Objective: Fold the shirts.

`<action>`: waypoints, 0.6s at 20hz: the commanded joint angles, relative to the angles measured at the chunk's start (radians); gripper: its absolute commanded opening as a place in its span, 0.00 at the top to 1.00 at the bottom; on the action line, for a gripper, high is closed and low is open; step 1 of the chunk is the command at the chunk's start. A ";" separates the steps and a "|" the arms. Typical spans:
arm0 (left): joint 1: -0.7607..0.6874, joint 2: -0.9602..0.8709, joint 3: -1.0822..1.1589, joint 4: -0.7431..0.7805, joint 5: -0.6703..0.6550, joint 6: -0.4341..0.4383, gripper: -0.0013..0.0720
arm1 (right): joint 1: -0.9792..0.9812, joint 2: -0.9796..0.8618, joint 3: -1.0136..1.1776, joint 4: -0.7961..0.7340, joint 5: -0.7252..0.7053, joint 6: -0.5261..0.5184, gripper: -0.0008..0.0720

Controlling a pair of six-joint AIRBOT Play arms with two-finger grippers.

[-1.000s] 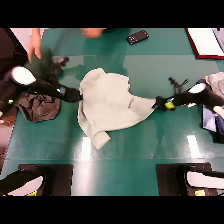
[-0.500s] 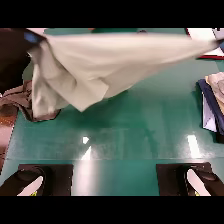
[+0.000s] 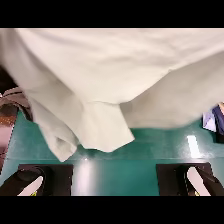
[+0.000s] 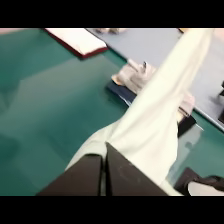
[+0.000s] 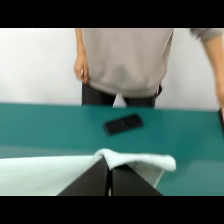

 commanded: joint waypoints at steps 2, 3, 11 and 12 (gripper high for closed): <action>0.001 -0.121 -0.265 0.006 0.040 0.029 0.94 | 0.127 -0.256 0.078 -0.040 0.175 0.121 0.97; 0.001 -0.172 -0.330 0.010 0.082 0.040 0.94 | 0.195 -0.318 0.047 -0.097 0.180 0.131 0.97; 0.075 -0.639 -0.426 0.001 0.370 0.083 0.94 | 0.435 -0.735 -0.143 -0.387 -0.179 0.134 0.97; 0.091 -0.646 -0.427 0.005 0.366 0.083 0.63 | 0.433 -0.758 -0.143 -0.388 -0.201 0.134 0.96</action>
